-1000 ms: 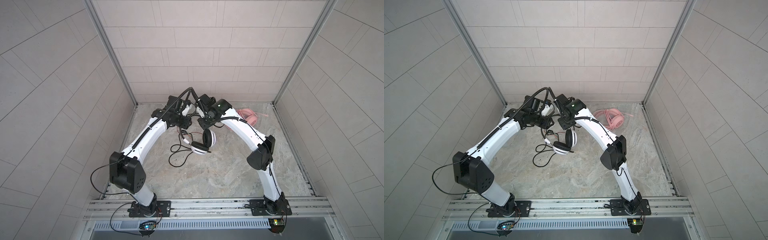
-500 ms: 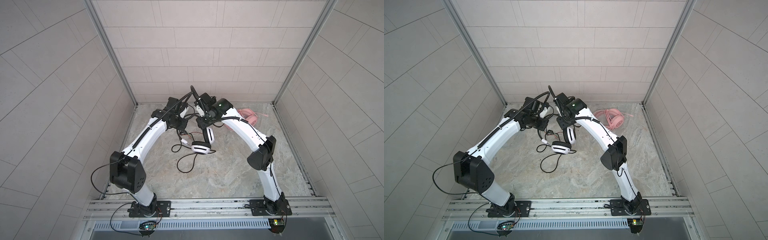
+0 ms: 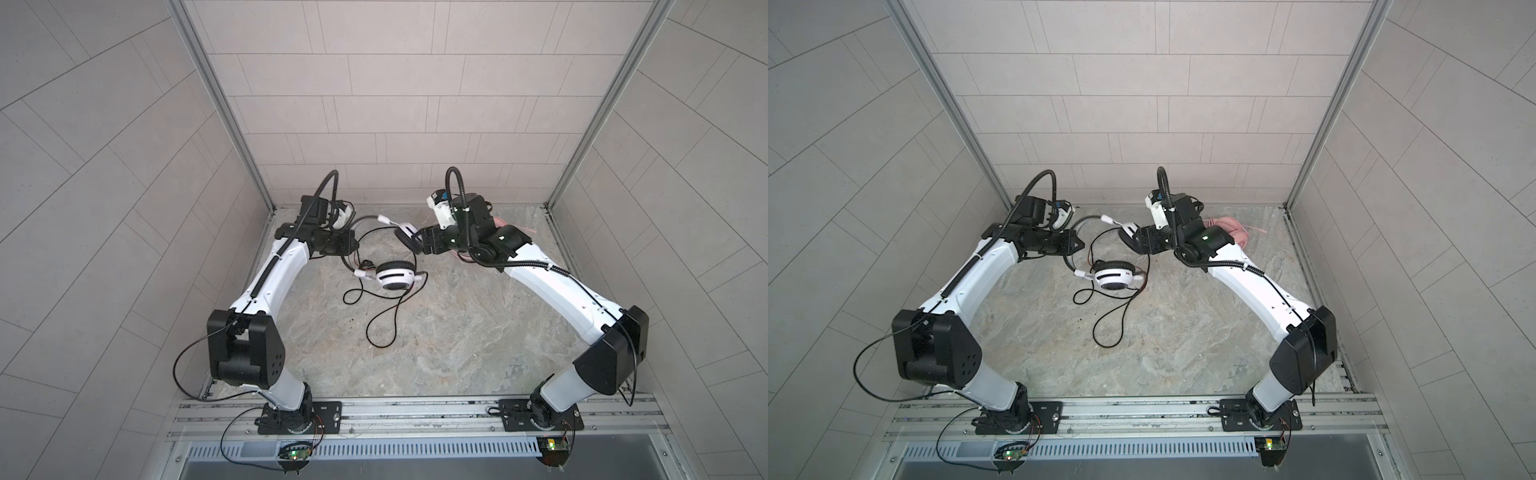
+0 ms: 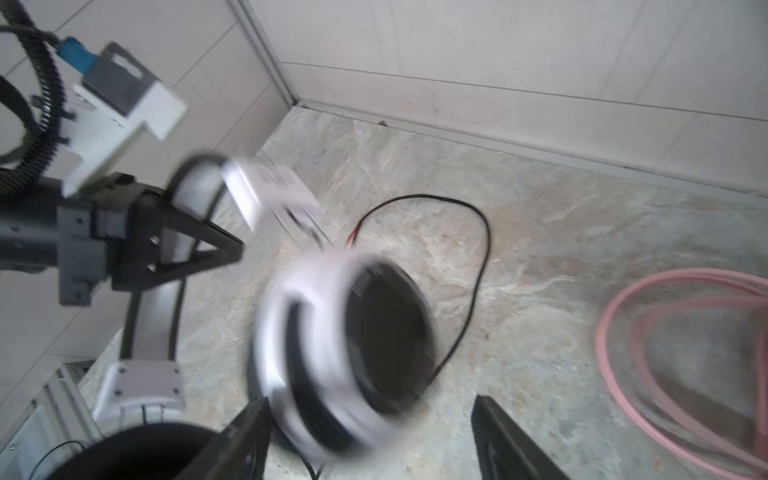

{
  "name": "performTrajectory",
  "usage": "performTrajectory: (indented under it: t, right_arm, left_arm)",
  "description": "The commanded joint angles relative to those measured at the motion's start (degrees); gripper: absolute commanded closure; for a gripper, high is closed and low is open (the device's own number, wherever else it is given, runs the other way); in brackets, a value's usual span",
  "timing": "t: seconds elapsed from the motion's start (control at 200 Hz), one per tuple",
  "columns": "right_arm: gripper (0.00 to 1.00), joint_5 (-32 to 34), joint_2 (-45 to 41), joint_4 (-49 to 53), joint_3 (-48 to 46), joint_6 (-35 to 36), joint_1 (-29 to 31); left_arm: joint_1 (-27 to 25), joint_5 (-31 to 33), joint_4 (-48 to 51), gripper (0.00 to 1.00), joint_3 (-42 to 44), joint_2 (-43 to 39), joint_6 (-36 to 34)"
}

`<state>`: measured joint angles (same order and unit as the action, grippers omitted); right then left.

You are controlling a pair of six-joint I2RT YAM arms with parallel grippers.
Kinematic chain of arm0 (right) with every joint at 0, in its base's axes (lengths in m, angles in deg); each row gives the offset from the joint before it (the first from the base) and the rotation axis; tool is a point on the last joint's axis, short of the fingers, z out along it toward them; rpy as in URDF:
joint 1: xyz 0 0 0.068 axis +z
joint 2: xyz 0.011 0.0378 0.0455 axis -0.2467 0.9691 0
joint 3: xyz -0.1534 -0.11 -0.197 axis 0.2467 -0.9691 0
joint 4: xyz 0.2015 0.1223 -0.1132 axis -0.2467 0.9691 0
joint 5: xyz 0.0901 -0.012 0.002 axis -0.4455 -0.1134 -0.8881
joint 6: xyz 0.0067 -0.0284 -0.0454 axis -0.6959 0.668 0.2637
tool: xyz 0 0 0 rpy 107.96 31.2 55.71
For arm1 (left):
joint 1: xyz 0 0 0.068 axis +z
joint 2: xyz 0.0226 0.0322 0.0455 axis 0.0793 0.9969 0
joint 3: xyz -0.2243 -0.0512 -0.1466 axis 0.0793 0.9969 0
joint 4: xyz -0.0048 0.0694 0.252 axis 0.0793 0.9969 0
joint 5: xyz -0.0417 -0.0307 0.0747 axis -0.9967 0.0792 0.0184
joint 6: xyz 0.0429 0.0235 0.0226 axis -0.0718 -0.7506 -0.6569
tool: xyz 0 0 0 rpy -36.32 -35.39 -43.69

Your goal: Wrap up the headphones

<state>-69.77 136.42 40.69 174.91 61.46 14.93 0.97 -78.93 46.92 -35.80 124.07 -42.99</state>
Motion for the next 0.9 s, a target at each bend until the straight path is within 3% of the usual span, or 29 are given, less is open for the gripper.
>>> performTrajectory:
  t: [0.0,0.11,0.28,0.45,0.58,0.651,0.896]
  right_arm:
    - [0.22,-1.1,-2.0,-2.0,-2.4,-1.2,-3.5]
    - [0.22,-2.1,-1.4,-1.0,-3.5,0.0,-3.5]
    - [0.19,-9.5,-1.3,-9.9,-12.6,-0.1,-3.1]
    - [0.13,-14.5,-1.3,-23.6,-23.8,-2.4,-1.5]
    - [0.06,-17.6,0.1,-37.1,-30.8,-8.1,-1.0]
    - [0.01,-18.1,2.2,-40.3,-31.2,-9.4,0.6]
    - [0.01,-18.0,12.2,-57.7,-30.8,-17.4,5.9]
  left_arm:
    - [4.8,-2.3,-5.6,1.0,-0.6,-2.6,7.4]
    - [5.0,-1.5,-4.3,1.0,-2.0,-2.6,7.3]
    - [5.1,-0.7,-3.3,1.0,-3.6,-3.5,8.9]
    - [5.0,0.3,1.6,1.0,-9.5,-2.8,10.3]
    - [5.0,2.5,5.9,1.0,-14.3,-1.9,11.0]
    - [5.0,2.4,6.0,1.0,-15.9,-1.8,12.8]
    - [5.1,0.2,4.8,1.0,-21.8,0.0,19.3]
